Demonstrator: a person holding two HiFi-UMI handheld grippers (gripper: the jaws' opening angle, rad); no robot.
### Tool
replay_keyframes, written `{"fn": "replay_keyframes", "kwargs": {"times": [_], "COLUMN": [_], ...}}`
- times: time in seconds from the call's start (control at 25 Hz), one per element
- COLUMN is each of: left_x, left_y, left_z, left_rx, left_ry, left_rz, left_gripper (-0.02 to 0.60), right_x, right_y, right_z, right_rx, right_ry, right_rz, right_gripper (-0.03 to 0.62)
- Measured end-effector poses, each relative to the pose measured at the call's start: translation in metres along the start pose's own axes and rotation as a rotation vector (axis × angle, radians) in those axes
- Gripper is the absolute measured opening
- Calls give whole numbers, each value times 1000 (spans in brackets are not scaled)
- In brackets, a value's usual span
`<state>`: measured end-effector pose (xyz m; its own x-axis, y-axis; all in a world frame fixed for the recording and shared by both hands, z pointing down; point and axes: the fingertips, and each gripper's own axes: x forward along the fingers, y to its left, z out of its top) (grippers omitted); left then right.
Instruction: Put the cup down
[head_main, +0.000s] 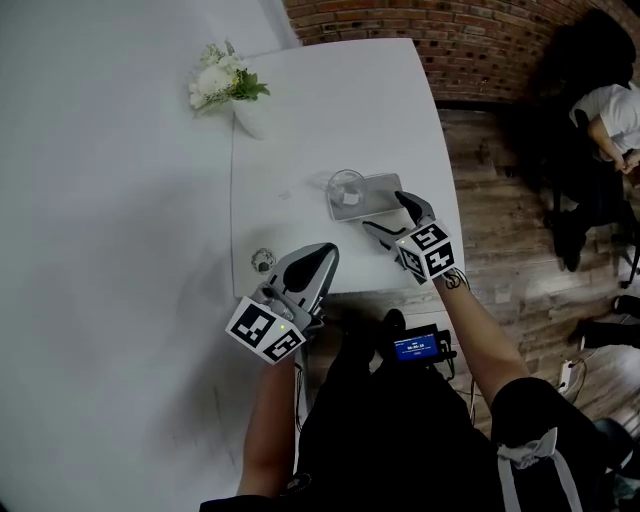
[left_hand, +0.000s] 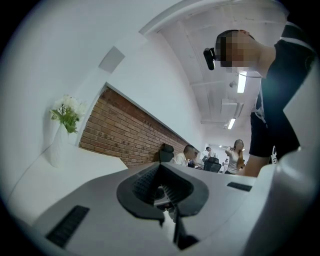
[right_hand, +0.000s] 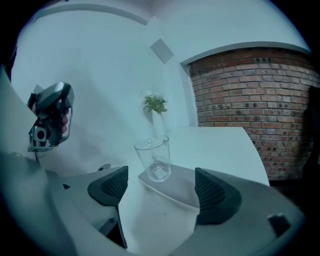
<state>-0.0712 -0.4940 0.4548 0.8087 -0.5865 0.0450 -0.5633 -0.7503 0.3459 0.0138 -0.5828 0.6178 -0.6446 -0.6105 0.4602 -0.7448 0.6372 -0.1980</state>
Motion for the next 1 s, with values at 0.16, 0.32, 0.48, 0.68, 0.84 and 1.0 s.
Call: {"fn": "replay_keyframes", "kwargs": {"times": [0.16, 0.32, 0.48, 0.68, 0.84, 1.0], "left_x": [4, 8, 9, 8, -4, -18], "left_y": [-2, -14, -22, -36, -43, -44], "left_z": [5, 10, 16, 18, 19, 13], "left_rx": [12, 24, 38, 44, 35, 5], "left_ry": [-19, -21, -28, -46, -66, -68], "left_rz": [-17, -34, -59, -87, -91, -81], "left_gripper": [8, 8, 8, 8, 8, 8], "right_x": [-41, -92, -135, -183, -210, -226], "right_y": [-8, 0, 18, 31, 42, 49], "right_z": [11, 39, 70, 93, 100, 105], "right_rx": [123, 232, 311, 384, 446, 490], "right_ry": [-71, -191, -334, -464, -539, -587], "right_rz": [10, 83, 166, 193, 211, 247], "right_gripper": [413, 413, 411, 298, 129, 21]}}
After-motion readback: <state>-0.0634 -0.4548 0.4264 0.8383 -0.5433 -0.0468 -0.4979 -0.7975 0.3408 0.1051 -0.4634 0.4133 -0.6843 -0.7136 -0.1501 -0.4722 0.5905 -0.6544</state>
